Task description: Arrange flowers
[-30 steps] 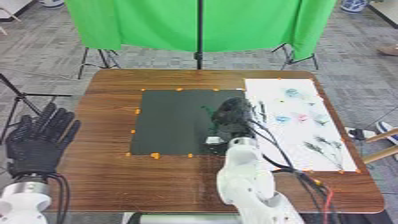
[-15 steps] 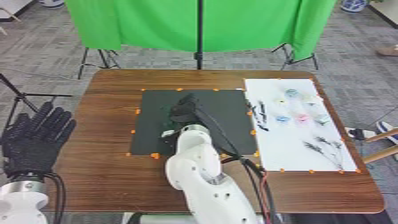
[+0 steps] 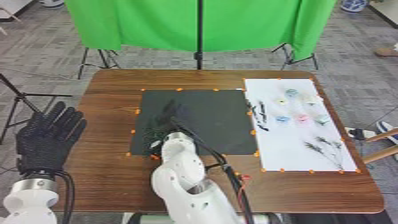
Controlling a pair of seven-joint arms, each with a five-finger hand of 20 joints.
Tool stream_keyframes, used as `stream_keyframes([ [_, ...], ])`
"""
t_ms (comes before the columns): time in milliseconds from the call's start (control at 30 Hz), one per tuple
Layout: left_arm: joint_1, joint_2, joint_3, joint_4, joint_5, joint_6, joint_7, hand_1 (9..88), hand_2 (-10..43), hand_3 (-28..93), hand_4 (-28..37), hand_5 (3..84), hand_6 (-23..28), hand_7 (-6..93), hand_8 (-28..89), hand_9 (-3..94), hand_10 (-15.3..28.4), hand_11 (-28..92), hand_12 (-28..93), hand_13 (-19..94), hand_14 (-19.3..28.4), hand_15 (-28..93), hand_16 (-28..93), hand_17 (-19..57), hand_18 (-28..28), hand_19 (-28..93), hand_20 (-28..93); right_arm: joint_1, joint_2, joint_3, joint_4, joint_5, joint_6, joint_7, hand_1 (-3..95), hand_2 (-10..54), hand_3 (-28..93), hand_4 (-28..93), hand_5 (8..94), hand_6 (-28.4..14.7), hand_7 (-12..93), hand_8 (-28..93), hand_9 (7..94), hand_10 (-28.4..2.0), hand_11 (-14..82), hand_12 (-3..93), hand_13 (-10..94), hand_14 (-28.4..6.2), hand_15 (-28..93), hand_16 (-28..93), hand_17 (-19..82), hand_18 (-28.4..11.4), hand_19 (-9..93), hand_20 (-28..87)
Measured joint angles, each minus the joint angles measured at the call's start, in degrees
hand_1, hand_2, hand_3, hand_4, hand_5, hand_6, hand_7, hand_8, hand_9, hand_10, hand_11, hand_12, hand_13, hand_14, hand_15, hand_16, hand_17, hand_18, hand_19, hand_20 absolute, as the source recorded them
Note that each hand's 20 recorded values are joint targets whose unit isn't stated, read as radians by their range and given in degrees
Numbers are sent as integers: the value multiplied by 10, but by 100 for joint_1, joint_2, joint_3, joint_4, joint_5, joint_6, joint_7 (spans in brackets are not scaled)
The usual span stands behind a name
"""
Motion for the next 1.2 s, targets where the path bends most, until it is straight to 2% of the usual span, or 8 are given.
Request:
stream_keyframes([
  [267,-84,6,130,43,-32,0,75,297,138,743,-283,486,90,103,-84,459,146,202,122,364,150,385,-63,-3,139,307,160,-60,-215,169,278,-208,-127,123,609,-95,774,-239,696,-37,482,159,751,-142,335,516,650,-158,704,477,384,-284,913,350],
  [400,-100,6,178,75,-62,-10,116,297,138,744,-283,486,90,103,-84,458,146,201,122,364,151,386,-63,-3,139,308,160,-75,-232,213,310,-273,-165,150,575,-95,764,-215,590,-53,536,98,712,-162,356,497,641,-171,717,460,376,-284,912,360],
  [567,-106,4,186,106,-85,-13,164,297,139,745,-283,486,88,105,-84,458,145,202,123,364,150,387,-63,-3,139,309,159,-93,-222,185,176,-111,-336,239,563,-95,761,-224,525,-91,506,65,638,-193,392,468,592,-191,732,428,344,-284,894,358],
  [700,-147,1,185,131,-85,-15,159,297,139,745,-283,485,88,108,-84,457,145,204,124,363,150,387,-63,-4,139,309,159,-92,-218,175,87,-30,-496,315,531,-95,773,-228,484,-122,475,-148,575,-220,467,420,580,-207,752,390,338,-284,894,363],
  [800,-168,0,180,140,-85,-26,159,297,139,746,-283,484,88,109,-84,458,146,206,125,363,150,388,-63,-4,139,309,159,-84,-186,135,11,80,-485,360,485,-95,797,-220,449,-139,402,-159,531,-250,522,356,572,-223,772,336,337,-284,898,356],
  [867,-168,-12,161,140,-89,-29,161,297,140,744,-283,484,88,110,-84,457,146,207,125,362,151,389,-63,-4,139,310,159,-80,-141,101,-59,161,-480,358,446,-95,803,-203,474,-137,366,-144,529,-264,526,296,567,-229,768,305,339,-284,902,336],
  [1000,-114,-121,8,112,-96,-67,167,297,140,745,-283,483,88,113,-84,456,146,208,126,361,152,392,-62,-5,139,311,160,-54,162,-49,-527,569,-786,293,426,-63,781,-195,592,-119,273,-100,601,-254,419,264,579,-228,734,286,339,-284,898,297],
  [1200,67,-255,-241,10,-79,-84,164,296,141,745,-283,484,89,115,-85,455,147,210,128,359,152,394,-62,-4,139,311,160,10,1073,-196,-1741,835,-2386,-171,502,-79,742,-224,671,-111,221,102,619,-247,371,269,548,-234,705,283,313,-284,853,267],
])
